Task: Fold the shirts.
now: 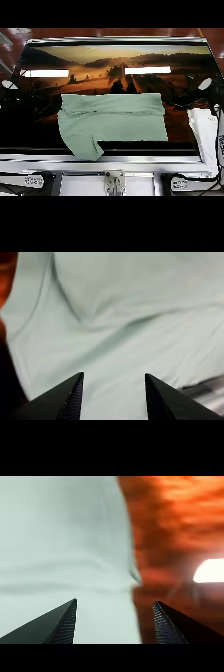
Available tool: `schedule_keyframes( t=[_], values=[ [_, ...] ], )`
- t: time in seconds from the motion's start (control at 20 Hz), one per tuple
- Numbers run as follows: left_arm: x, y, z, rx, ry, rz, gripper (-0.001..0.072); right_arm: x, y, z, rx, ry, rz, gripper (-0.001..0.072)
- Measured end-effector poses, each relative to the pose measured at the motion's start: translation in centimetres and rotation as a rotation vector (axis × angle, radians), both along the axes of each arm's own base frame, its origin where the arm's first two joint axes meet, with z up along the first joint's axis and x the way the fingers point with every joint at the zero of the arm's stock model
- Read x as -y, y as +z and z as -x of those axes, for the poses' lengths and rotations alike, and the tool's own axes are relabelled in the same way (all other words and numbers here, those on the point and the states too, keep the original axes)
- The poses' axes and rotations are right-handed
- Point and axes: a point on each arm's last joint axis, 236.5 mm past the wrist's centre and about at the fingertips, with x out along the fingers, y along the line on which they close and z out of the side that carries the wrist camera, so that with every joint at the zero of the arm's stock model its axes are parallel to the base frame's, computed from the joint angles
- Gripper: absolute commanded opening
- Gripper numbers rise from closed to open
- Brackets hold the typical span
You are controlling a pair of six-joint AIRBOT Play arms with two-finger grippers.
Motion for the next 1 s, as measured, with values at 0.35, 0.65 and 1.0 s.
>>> schedule_keyframes(
  t=[0.35,0.65,1.0],
  values=[
    [-1.3,-2.0,12.2,-0.134,0.126,0.025,0.0467,5.2,1.9,9.4,-0.136,-0.147,-0.053,0.0565],
    [1.8,-5.6,17.3,-0.2,0.151,0.101,0.0496,3.3,-0.5,12.2,-0.171,-0.2,-0.166,0.0566],
    [5.4,-8.2,18.1,-0.232,0.125,0.125,0.0532,2.7,-1.4,12.5,-0.167,-0.22,-0.192,0.0566]
  ],
)
